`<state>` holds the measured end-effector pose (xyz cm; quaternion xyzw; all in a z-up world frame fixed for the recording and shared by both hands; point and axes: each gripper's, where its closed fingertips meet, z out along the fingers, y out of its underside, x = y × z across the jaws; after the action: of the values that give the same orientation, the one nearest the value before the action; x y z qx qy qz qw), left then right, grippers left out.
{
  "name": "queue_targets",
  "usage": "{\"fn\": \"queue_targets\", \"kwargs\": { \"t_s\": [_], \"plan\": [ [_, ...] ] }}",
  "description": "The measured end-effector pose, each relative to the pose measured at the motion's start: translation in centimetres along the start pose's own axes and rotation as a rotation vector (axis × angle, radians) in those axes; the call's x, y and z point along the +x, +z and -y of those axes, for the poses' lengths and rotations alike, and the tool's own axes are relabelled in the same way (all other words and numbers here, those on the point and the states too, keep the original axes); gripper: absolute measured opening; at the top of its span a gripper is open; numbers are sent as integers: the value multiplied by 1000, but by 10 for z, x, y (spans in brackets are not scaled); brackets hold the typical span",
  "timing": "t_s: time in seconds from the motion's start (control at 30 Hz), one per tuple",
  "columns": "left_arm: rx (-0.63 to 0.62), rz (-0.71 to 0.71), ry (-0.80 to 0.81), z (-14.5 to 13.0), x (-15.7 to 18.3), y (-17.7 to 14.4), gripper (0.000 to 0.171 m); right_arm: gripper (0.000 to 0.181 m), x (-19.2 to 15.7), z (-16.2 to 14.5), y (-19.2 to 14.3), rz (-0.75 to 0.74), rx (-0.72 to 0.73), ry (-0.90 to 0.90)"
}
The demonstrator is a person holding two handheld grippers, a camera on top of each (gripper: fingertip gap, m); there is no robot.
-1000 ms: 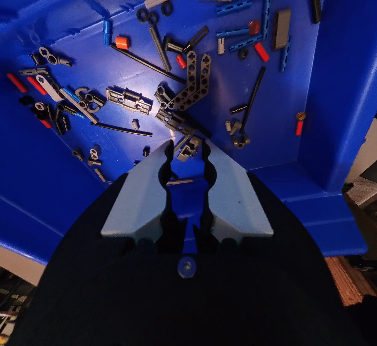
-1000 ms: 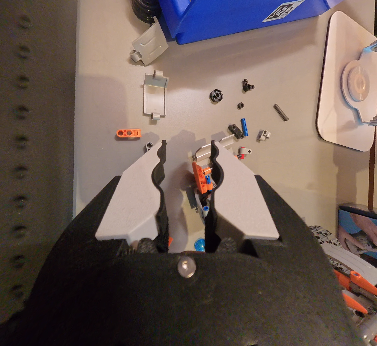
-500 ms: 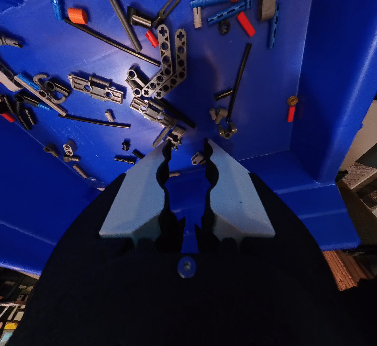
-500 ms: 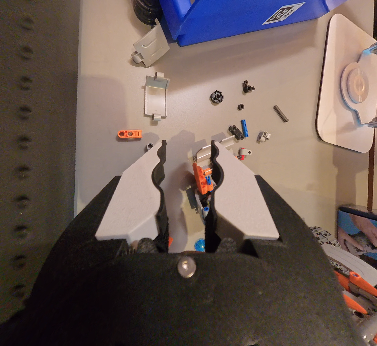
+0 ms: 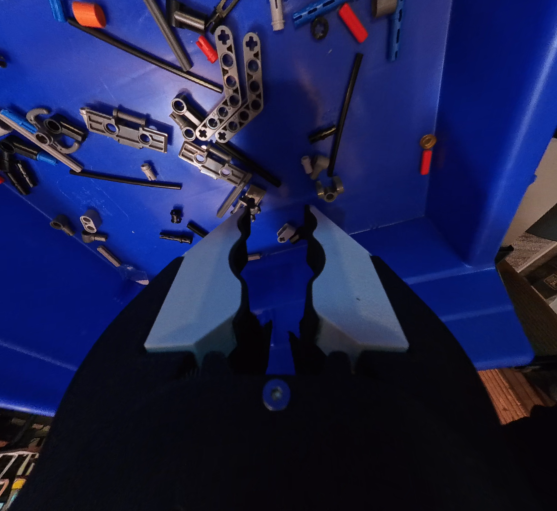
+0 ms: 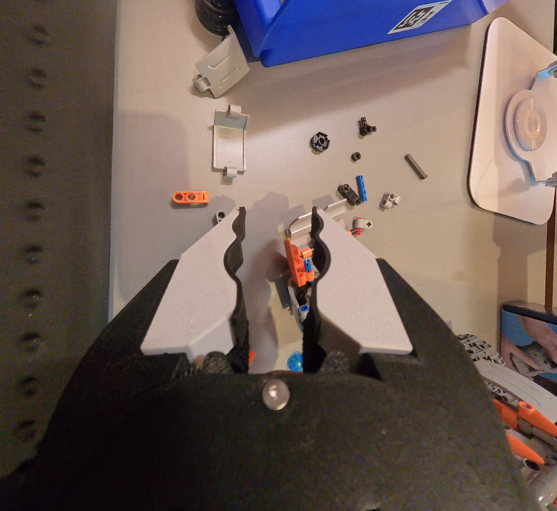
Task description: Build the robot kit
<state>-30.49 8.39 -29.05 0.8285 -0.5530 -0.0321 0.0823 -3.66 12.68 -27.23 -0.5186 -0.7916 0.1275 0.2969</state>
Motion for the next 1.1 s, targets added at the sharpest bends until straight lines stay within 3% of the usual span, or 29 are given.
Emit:
{"fn": "queue_targets", "kwargs": {
  "t_s": [1.1],
  "plan": [
    [-3,22,16,-5,2,-5,32,41,0,1,-2,-7,2,-5]
  ]
}}
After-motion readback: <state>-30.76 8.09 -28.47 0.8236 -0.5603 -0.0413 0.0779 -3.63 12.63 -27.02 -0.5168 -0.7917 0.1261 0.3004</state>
